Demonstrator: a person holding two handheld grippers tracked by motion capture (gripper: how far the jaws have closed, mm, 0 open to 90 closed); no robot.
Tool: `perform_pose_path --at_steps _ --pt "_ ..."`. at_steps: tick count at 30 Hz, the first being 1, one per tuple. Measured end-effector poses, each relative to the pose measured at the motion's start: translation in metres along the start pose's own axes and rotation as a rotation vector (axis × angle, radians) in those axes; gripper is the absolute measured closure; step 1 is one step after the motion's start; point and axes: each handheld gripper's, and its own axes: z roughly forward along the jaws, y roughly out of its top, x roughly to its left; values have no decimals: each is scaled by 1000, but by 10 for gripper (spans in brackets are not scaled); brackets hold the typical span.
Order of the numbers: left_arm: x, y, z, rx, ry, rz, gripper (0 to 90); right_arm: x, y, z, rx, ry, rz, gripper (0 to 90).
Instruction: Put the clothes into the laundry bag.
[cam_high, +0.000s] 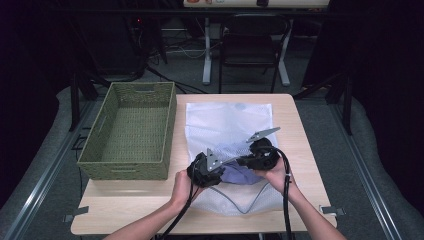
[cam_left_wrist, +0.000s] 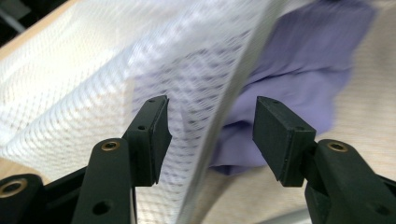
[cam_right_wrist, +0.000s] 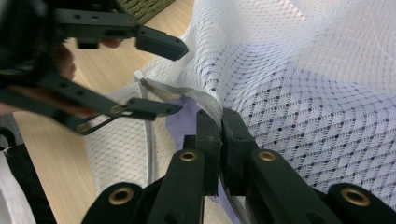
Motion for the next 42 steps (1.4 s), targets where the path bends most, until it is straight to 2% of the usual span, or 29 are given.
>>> perform_pose_path --at_steps 2,4,10,12,16,26,28,33,40,42 --pt "3 -3 7 19 15 -6 459 1 0 0 0 -1 -5 873" --pt "6 -5 12 31 13 -18 476 2 1 0 -4 -2 -6 872" --pt "7 -5 21 27 9 -12 655 2 2 1 -2 5 -13 872" --pt "7 -6 22 29 0 -9 739 2 1 2 2 10 -10 871" --pt "10 -7 19 21 -9 -5 862 3 1 1 7 10 -14 870" --pt "27 0 -15 12 -85 7 877 4 2 -1 39 15 -31 862" --pt "27 0 -19 25 -106 19 877 5 2 -2 47 13 -39 857" --pt "23 -7 -29 74 -166 91 877 7 -2 0 108 10 -61 841" --pt "20 -20 -29 155 -240 130 876 17 -9 6 179 4 -93 823" --pt "18 -22 -28 172 -249 140 877 19 -10 9 201 2 -100 821"
